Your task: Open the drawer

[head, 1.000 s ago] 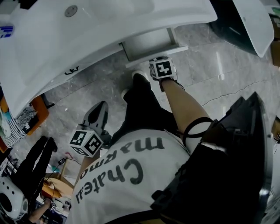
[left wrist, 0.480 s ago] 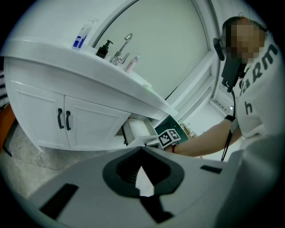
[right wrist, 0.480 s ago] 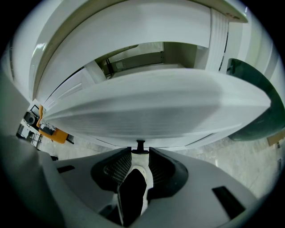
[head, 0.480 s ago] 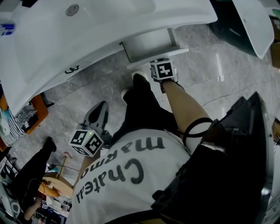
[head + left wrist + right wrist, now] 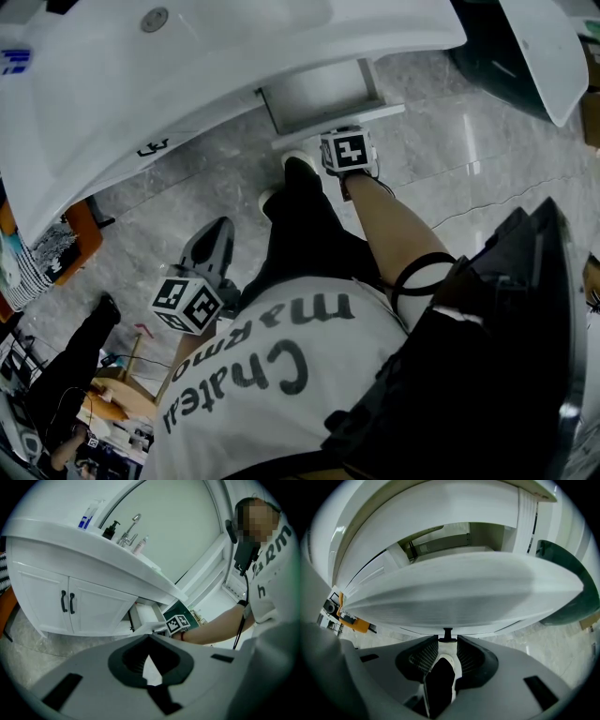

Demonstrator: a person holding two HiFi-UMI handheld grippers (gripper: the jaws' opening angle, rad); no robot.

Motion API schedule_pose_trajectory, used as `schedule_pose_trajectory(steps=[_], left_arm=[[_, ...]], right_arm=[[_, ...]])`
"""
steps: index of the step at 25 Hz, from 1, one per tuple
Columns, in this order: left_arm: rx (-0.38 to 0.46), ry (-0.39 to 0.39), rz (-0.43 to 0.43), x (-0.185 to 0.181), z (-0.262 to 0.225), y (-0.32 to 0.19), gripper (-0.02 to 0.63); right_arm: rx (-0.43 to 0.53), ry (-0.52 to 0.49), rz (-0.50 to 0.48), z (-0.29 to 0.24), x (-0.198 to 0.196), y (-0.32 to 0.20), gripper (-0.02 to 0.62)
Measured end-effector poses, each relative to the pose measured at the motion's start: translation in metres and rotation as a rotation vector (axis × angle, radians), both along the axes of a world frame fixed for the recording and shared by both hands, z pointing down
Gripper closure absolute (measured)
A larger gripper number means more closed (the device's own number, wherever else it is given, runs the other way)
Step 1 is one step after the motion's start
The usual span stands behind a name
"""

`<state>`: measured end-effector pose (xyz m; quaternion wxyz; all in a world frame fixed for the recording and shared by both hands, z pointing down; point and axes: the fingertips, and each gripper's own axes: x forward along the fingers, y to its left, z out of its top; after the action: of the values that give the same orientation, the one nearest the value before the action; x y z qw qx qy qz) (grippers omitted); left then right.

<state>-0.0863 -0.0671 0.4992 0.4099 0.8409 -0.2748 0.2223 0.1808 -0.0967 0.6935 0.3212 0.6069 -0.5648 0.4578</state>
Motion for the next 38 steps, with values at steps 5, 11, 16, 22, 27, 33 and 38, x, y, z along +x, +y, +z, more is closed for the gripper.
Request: schedule_pose_trajectory(steps=[5, 11, 16, 22, 27, 33, 38], left_arm=[[-0.006, 0.0, 0.015, 0.003, 0.001, 0.005, 0.607], [-0.006, 0.002, 0.009, -0.002, 0.004, 0.012, 0.607], [0.031, 0.022, -0.001, 0.003, -0.007, 0.008, 0.607], [0.081, 0.033, 0.031, -0.003, -0.022, 0.015, 0.607], [0.119, 0.036, 0.085, 0.0, -0.035, 0.023, 0.607], [0.159, 0.067, 0.097, 0.008, -0.053, 0.022, 0.607], [0.192, 0.144, 0.065, 0.017, -0.08, 0.015, 0.607]], right_arm=[[0.005, -0.029, 0.084, 0.002, 0.0, 0.005, 0.465], [-0.103, -0.051, 0.032, 0.006, -0.021, 0.021, 0.514], [-0.078, -0.034, 0.011, -0.011, -0.022, 0.009, 0.54], [-0.077, -0.034, -0.013, -0.04, -0.031, 0.02, 0.555], [-0.063, -0.09, -0.055, -0.077, -0.052, 0.042, 0.56], [0.179, -0.209, -0.02, -0.162, -0.055, 0.033, 0.577], [0.542, -0.266, 0.04, -0.272, -0.033, -0.001, 0.584]])
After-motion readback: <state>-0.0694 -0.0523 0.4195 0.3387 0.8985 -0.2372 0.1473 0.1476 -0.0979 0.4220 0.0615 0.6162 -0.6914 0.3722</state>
